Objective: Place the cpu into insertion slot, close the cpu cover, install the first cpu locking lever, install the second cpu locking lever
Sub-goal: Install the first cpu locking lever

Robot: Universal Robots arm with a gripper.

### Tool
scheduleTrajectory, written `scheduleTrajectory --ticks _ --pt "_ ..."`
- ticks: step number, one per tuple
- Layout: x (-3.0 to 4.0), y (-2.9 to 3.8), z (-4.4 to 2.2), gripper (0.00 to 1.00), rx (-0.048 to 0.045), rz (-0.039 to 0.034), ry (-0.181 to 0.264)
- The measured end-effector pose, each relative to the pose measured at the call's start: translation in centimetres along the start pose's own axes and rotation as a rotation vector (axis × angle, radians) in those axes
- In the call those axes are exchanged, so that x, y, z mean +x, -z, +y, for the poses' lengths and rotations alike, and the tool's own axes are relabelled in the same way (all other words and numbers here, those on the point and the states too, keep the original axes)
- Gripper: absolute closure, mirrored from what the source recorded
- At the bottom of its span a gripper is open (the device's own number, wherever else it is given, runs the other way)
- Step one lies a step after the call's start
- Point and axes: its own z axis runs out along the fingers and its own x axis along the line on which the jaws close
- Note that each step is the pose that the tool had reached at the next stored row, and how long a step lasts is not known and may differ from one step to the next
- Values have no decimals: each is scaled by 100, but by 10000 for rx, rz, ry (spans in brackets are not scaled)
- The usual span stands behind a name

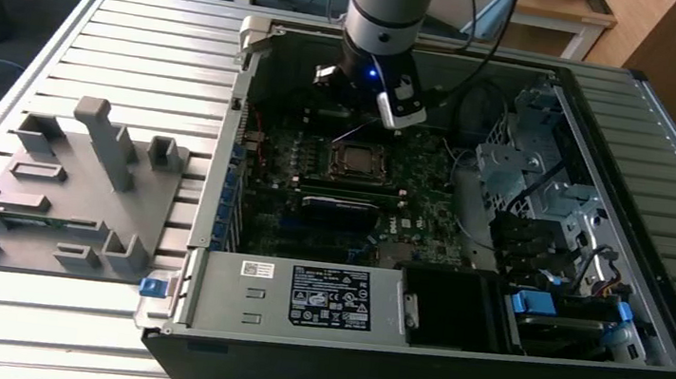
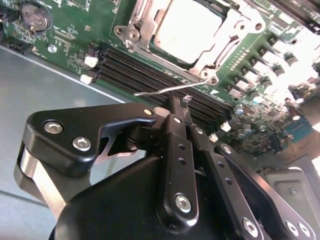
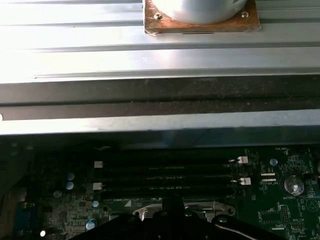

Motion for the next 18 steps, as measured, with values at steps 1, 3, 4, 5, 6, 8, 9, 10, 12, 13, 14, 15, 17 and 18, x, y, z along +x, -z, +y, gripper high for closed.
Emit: scheduleTrajectory --ticks 1,3,4,5,6,8,9,10,12,13,14,15,17,18 --pt "-9 -8 4 90 -2 -2 -3" --pt "-30 -23 11 90 -1 -3 -7" --pt "-42 -30 15 90 -1 -3 -8" --pt "-52 -36 18 90 -1 -3 -9" --pt "-60 -42 21 90 -1 -4 -10" --pt "-64 -45 22 90 -2 -4 -11" --pt "-65 -45 22 90 -1 -4 -12" --pt "-65 -45 22 90 -1 -4 -12" --pt "-66 -48 22 90 -1 -3 -11" --pt "-68 -53 21 90 -2 -4 -10" --pt "-71 -60 19 90 -2 -3 -9" --pt "-74 -67 16 90 0 -2 -10" --pt "-85 -85 12 90 -1 -3 -10" --pt "-93 -94 10 90 0 -3 -11"
